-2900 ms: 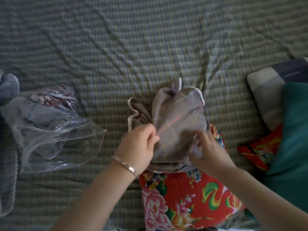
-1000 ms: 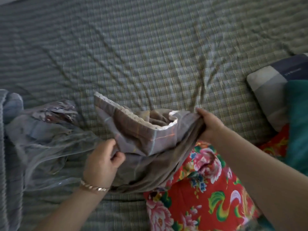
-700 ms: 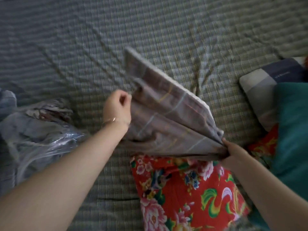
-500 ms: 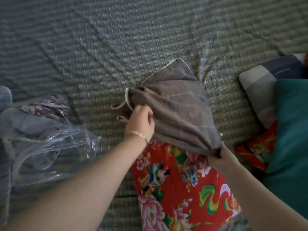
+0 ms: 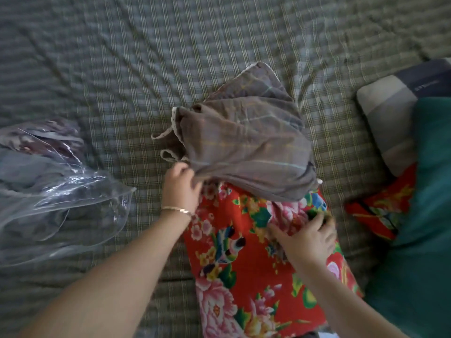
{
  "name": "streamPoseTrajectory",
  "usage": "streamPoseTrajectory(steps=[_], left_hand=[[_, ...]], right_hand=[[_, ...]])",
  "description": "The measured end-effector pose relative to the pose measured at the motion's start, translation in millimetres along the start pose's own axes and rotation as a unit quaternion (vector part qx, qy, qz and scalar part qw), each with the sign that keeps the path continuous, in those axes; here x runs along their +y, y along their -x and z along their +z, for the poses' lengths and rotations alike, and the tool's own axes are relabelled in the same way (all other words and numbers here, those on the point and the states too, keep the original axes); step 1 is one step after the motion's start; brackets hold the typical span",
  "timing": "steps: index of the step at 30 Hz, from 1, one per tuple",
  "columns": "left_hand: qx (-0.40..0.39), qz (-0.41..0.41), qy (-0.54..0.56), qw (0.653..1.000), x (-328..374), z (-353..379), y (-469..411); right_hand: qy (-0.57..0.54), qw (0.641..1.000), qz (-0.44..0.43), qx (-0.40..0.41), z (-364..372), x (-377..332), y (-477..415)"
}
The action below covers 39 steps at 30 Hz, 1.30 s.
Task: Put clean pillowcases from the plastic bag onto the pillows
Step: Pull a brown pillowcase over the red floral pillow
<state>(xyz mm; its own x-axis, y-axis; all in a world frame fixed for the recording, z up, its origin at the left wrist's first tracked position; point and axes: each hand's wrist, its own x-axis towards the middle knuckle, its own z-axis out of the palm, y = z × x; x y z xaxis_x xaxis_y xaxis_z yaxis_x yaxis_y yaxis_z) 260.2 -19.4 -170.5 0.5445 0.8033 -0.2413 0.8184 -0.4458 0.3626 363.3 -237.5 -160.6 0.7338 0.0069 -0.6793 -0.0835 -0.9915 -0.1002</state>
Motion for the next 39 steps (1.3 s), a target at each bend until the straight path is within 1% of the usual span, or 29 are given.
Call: streamPoseTrajectory(steps=[1, 2, 3, 4, 5, 7, 8, 9, 12, 13, 15, 16, 17, 19, 21, 23, 25, 27, 28, 29, 30, 31, 32, 33, 34, 36, 37, 39], left_hand=[[0.017, -0.051, 0.018, 0.998, -10.9, -8.5, 1.3], [0.017, -0.105, 0.039, 0.994, -23.3, -14.3, 2.1], [-0.006, -0.159, 0.056, 0.986, -31.9, -18.6, 4.7], [-0.049, -0.213, 0.086, 0.972, -38.7, -17.4, 9.2], [-0.106, -0.275, 0.133, 0.946, -37.6, -15.3, 13.0], [-0.211, -0.401, 0.263, 0.852, -24.2, -2.9, 22.7], [-0.234, -0.432, 0.301, 0.817, -18.0, 9.1, 26.9], [-0.244, -0.432, 0.317, 0.808, -9.2, 18.2, 29.6], [-0.255, -0.429, 0.327, 0.802, 15.2, 30.6, 30.9], [-0.276, -0.433, 0.332, 0.791, 24.1, 26.2, 31.2], [-0.346, -0.434, 0.339, 0.76, 29.9, 20.0, 31.3], [-0.382, -0.427, 0.331, 0.75, 30.7, 14.2, 30.4], [-0.403, -0.416, 0.324, 0.748, 32.6, 6.8, 29.5], [-0.424, -0.4, 0.328, 0.743, 32.5, -0.2, 22.8], [-0.404, -0.386, 0.337, 0.757, 41.3, -4.3, 14.6], [-0.394, -0.379, 0.346, 0.763, 48.7, -6.3, 15.3], [-0.404, -0.387, 0.349, 0.751, 58.1, -10.3, 16.7], [-0.43, -0.396, 0.381, 0.716, 67.0, -19.9, 21.6], [-0.421, -0.397, 0.411, 0.705, 71.4, -29.4, 24.8], [-0.384, -0.389, 0.435, 0.715, 73.9, -38.4, 29.1], [-0.34, -0.351, 0.418, 0.766, 71.2, -43.5, 31.5], [-0.296, -0.284, 0.326, 0.852, 65.0, -47.9, 31.4], [-0.235, -0.202, 0.202, 0.929, 59.5, -59.4, 36.5], [-0.16, -0.116, 0.101, 0.975, 50.6, -65.6, 37.4], [-0.095, -0.067, 0.067, 0.991, 45.9, -79.6, 44.1], [0.009, -0.044, 0.075, 0.996, 35.6, -97.9, 48.2], [0.046, -0.06, 0.089, 0.993, 33.5, -105.8, 54.5], [0.109, -0.118, 0.134, 0.978, 34.7, -116.7, 63.5]], right_hand=[[0.013, 1.0, 0.022, -0.002, -3.3, 6.5, -13.6], [0.018, 0.999, 0.038, -0.016, -8.1, 13.1, -28.6], [0.0, 0.998, 0.051, -0.048, -13.4, 17.1, -41.7], [-0.038, 0.995, 0.05, -0.079, -18.7, 18.0, -50.5], [-0.073, 0.992, 0.037, -0.094, -21.3, 17.9, -55.4], [-0.092, 0.993, 0.002, -0.077, -23.1, 13.0, -52.4], [-0.083, 0.995, -0.012, -0.058, -21.8, 10.0, -46.8], [-0.07, 0.997, -0.024, -0.038, -19.8, 7.4, -38.6], [-0.046, 0.997, -0.068, -0.016, -13.5, -7.1, 3.4], [-0.02, 0.995, -0.092, -0.024, -10.4, -14.2, 20.0], [0.07, 0.985, -0.138, -0.077, -0.3, -30.3, 49.2], [0.108, 0.978, -0.145, -0.104, 4.7, -39.0, 61.7], [0.125, 0.975, -0.135, -0.125, 10.0, -46.9, 70.3], [0.128, 0.978, -0.113, -0.123, 20.4, -60.4, 73.4], [0.128, 0.982, -0.107, -0.09, 27.1, -65.6, 63.2], [0.107, 0.984, -0.124, -0.067, 30.0, -62.5, 49.9], [0.071, 0.987, -0.129, -0.063, 19.2, -55.3, 38.1], [0.009, 0.995, -0.075, -0.069, -0.1, -37.7, 24.0], [-0.044, 0.995, -0.036, -0.087, -12.0, -28.9, 19.0], [-0.103, 0.989, -0.01, -0.107, -26.3, -19.6, 18.9], [-0.144, 0.981, -0.009, -0.129, -38.8, -14.2, 22.2], [-0.17, 0.974, -0.022, -0.151, -49.0, -10.3, 26.7], [-0.18, 0.969, -0.038, -0.166, -64.3, -7.8, 40.6], [-0.196, 0.962, -0.048, -0.183, -76.1, -7.8, 51.0], [-0.21, 0.957, -0.053, -0.194, -95.9, -5.9, 71.0], [-0.241, 0.942, -0.072, -0.22, -129.8, -0.7, 98.6], [-0.258, 0.937, -0.081, -0.219, -150.8, 3.5, 117.2], [-0.299, 0.924, -0.095, -0.216, -186.6, 11.2, 145.9]])
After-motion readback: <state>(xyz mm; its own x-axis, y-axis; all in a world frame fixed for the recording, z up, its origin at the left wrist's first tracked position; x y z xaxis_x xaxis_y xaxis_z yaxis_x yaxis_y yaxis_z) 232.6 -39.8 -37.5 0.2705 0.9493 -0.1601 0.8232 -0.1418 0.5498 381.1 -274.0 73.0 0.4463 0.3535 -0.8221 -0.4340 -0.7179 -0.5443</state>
